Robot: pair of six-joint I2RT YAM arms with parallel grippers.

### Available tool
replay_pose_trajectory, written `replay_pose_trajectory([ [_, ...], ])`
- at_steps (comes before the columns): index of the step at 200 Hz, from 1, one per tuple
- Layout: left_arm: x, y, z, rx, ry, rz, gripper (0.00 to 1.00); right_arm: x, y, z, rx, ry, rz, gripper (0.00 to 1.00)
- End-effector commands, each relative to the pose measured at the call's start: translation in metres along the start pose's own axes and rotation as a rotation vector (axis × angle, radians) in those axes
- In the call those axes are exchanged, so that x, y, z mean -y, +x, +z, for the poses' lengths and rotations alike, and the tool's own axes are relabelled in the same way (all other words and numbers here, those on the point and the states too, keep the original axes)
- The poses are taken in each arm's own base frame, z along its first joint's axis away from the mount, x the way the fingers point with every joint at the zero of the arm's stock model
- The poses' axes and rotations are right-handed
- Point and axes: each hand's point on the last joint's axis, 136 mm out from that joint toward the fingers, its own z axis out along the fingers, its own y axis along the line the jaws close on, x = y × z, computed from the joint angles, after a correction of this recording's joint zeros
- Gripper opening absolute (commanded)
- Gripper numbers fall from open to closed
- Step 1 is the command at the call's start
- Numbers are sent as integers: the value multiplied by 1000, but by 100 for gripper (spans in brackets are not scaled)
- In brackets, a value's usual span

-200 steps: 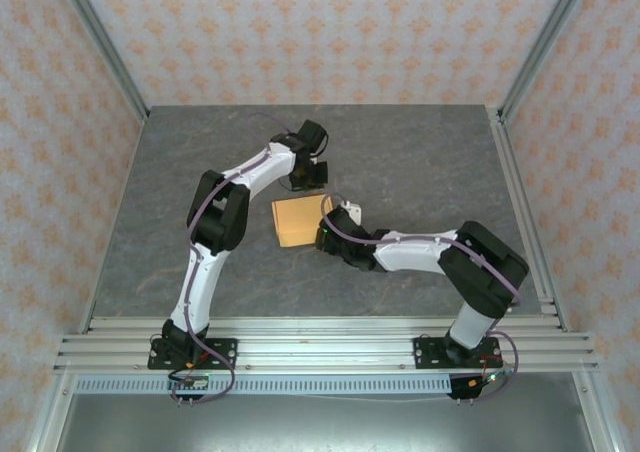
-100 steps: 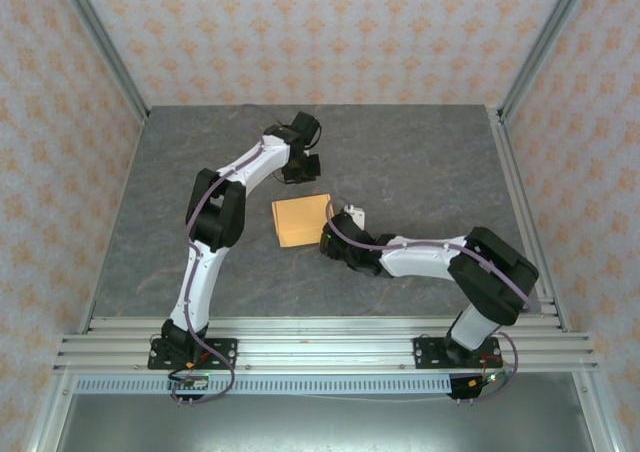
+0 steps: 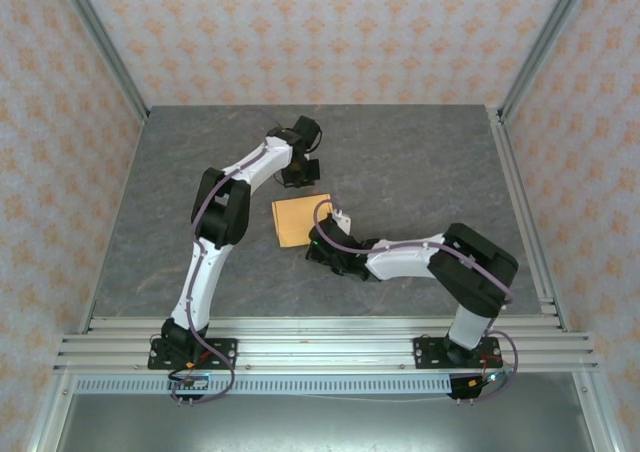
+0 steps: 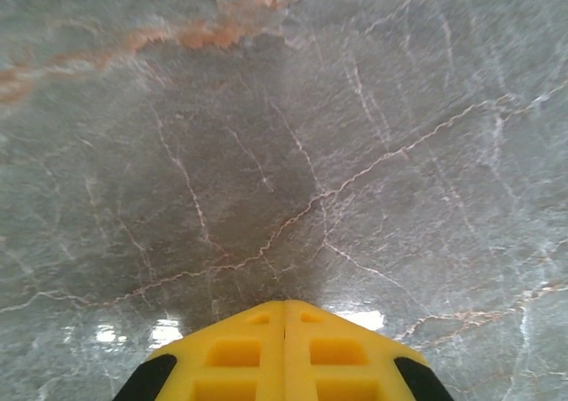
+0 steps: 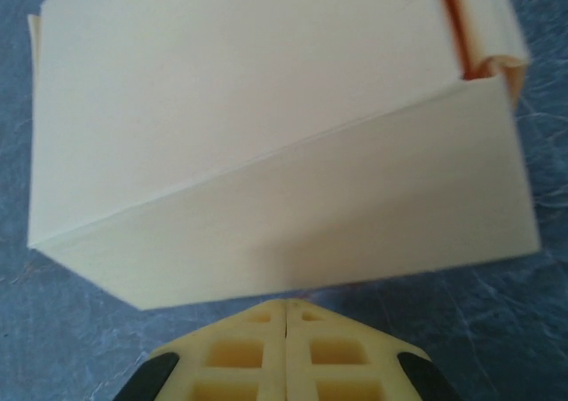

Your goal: Fold the paper box

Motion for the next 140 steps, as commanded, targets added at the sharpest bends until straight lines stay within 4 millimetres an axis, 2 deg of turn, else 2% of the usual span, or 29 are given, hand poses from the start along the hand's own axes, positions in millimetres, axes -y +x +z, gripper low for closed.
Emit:
replay_pose_trajectory([
  [1, -16, 8, 10, -48, -53, 14, 2, -13, -11, 7, 36, -19, 16, 6],
  [90, -18, 39, 39, -123, -42, 35, 0, -6, -29, 34, 50, 27, 14, 6],
  [140, -14, 57, 51, -152, -47, 64, 0, -16, -32, 53, 12, 3, 28, 6],
])
